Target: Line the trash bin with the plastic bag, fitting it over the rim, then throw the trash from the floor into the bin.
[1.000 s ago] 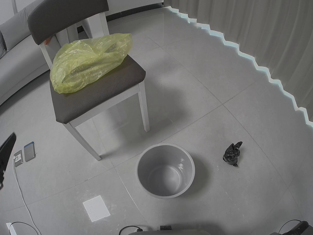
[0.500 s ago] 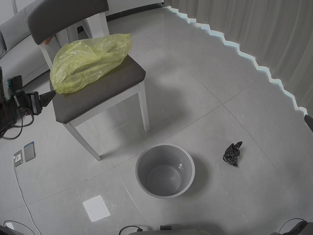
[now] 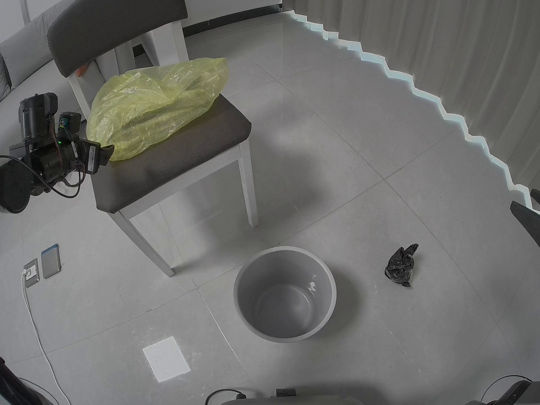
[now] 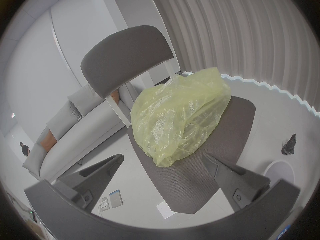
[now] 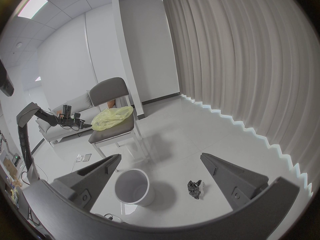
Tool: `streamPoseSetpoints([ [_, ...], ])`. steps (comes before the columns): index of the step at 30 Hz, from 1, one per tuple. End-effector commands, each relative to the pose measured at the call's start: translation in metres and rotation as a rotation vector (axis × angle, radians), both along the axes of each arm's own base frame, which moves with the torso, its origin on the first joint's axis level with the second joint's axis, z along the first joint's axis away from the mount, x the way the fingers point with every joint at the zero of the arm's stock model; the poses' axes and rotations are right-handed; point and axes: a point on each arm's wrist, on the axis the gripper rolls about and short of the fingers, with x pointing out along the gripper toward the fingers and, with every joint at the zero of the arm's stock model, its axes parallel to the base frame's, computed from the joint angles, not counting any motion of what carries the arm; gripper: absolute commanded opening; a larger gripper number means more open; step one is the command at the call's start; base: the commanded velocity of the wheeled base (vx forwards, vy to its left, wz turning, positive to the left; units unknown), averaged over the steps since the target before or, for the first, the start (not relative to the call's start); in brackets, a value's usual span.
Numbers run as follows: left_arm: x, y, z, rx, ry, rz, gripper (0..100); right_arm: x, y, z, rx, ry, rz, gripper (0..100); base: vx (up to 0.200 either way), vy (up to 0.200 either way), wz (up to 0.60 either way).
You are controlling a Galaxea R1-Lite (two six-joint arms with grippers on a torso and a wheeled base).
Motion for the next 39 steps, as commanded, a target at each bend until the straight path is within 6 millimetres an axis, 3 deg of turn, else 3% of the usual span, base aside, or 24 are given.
streamPoseSetpoints([
  [1, 0.017, -0.004, -0.009, 0.009, 0.022, 0.001, 100, 0.001, 0.000, 0.000, 0.001, 0.000, 0.002, 100, 0.000, 0.000, 0.00],
  [15, 0.045, 0.011, -0.010, 0.084, 0.021, 0.058, 100, 0.000, 0.000, -0.001, 0.004, 0.001, 0.005, 100, 0.000, 0.000, 0.00],
  [28, 0.069, 0.038, -0.023, 0.084, 0.038, 0.130, 100, 0.003, 0.001, -0.003, 0.002, 0.008, 0.014, 100, 0.000, 0.000, 0.00],
  [29, 0.071, 0.038, -0.026, 0.079, 0.043, 0.129, 0, 0.004, 0.001, -0.004, 0.001, 0.015, 0.014, 100, 0.000, 0.000, 0.00],
  [39, 0.074, 0.030, -0.023, 0.066, 0.008, 0.110, 0, 0.004, 0.001, -0.006, 0.002, 0.020, 0.012, 100, 0.000, 0.000, 0.00],
])
